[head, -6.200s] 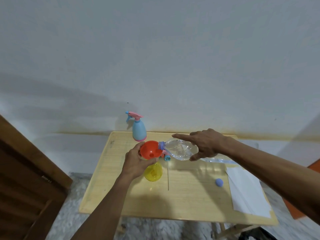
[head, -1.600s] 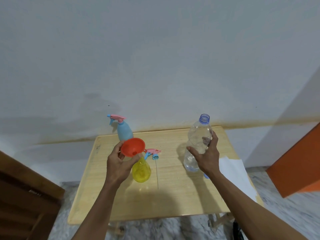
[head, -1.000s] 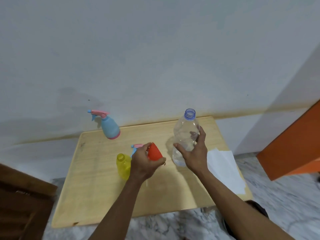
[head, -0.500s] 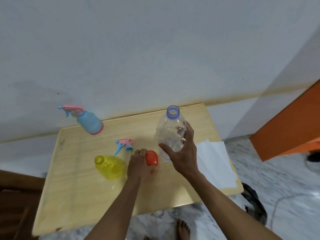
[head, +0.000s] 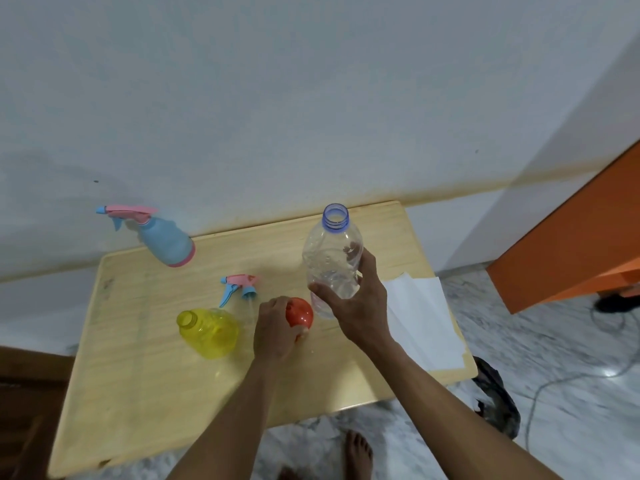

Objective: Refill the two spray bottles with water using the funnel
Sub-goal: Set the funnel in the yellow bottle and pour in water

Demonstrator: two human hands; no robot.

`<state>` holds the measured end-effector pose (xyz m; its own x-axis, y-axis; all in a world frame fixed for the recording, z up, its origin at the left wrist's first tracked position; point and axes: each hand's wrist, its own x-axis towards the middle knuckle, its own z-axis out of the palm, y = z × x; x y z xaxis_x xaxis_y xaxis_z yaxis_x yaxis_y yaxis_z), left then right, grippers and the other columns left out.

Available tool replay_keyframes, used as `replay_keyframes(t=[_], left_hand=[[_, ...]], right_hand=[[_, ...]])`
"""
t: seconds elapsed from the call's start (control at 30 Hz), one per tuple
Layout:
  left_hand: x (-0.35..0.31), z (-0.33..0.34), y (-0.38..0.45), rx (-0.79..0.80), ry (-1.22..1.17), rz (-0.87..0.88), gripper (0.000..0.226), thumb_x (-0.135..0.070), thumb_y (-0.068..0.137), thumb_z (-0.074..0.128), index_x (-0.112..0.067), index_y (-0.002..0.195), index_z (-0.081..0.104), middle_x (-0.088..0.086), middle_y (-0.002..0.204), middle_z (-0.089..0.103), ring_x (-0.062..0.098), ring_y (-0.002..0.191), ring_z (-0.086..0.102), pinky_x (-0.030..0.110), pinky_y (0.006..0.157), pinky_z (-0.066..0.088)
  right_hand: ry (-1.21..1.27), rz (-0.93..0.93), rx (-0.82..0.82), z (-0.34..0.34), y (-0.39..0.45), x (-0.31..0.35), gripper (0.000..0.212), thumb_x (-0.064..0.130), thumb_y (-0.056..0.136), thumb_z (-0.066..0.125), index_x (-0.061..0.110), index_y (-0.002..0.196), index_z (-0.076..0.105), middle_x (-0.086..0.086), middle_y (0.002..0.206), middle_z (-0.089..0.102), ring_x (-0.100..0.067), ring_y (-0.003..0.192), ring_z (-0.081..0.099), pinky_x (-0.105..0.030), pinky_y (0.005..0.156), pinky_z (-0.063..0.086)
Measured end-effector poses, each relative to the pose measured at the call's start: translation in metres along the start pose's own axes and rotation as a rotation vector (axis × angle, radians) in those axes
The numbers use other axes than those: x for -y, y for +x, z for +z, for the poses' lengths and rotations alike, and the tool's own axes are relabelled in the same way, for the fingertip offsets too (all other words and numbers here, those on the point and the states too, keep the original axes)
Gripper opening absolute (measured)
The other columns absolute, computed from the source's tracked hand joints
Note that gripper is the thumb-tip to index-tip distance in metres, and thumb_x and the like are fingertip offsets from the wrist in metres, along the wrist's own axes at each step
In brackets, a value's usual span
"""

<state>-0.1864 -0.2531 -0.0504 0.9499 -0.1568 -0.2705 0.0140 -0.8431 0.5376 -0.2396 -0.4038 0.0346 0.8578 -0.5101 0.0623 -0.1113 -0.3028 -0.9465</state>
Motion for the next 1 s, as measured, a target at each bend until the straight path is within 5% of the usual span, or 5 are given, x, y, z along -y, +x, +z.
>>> replay_keyframes(t=[0.23,0.37,0.53,0.7,1.0], left_hand=[[-0.004,-0.022,-0.011,-0.035,-0.003,0.124,0.098,-0.027,0.063,0.093,-0.017,0.146,0.042,0.006,0.148,0.047,0.024,0.138,0.039,0.033,0.108,0.037],[-0.008,-0.06,-0.024,-0.18,-0.209,0.235,0.088,-0.018,0.063,0.092,-0.011,0.141,0.05,0.01,0.141,0.055,0.029,0.131,0.049,0.04,0.107,0.041],[-0.009,-0.132,-0.047,-0.463,-0.375,0.483,0.063,-0.023,0.073,0.088,-0.007,0.128,0.061,0.009,0.123,0.065,0.02,0.1,0.064,0.024,0.074,0.053],[0.031,-0.186,-0.056,-0.73,-0.494,0.508,0.037,-0.015,0.083,0.078,-0.006,0.116,0.064,0.003,0.103,0.065,0.014,0.091,0.061,0.023,0.065,0.053],[0.137,-0.15,-0.047,-0.286,-0.512,0.151,0.078,-0.021,0.062,0.065,-0.017,0.138,0.047,0.003,0.134,0.055,0.019,0.12,0.054,0.047,0.095,0.051]], right_hand=[[0.027,0.102,-0.034,-0.006,-0.011,0.012,0.095,0.031,0.067,0.094,0.03,0.144,0.038,0.012,0.139,0.055,-0.002,0.116,0.056,-0.007,0.086,0.045],[-0.016,0.145,-0.149,0.001,-0.032,0.018,0.103,0.033,0.07,0.093,0.018,0.152,0.032,0.001,0.151,0.044,-0.014,0.135,0.045,-0.033,0.109,0.043],[-0.053,0.184,-0.392,0.03,-0.065,0.028,0.072,0.032,0.074,0.088,0.011,0.125,0.043,-0.003,0.121,0.044,-0.018,0.108,0.048,-0.03,0.092,0.045],[-0.048,0.155,-0.289,0.073,-0.093,0.032,0.037,0.028,0.085,0.079,0.021,0.112,0.054,0.003,0.104,0.059,-0.015,0.091,0.055,-0.036,0.084,0.05],[-0.492,0.041,0.052,0.13,-0.051,0.047,0.034,0.042,0.095,0.062,0.022,0.122,0.064,0.007,0.1,0.072,-0.021,0.109,0.057,-0.041,0.093,0.044]])
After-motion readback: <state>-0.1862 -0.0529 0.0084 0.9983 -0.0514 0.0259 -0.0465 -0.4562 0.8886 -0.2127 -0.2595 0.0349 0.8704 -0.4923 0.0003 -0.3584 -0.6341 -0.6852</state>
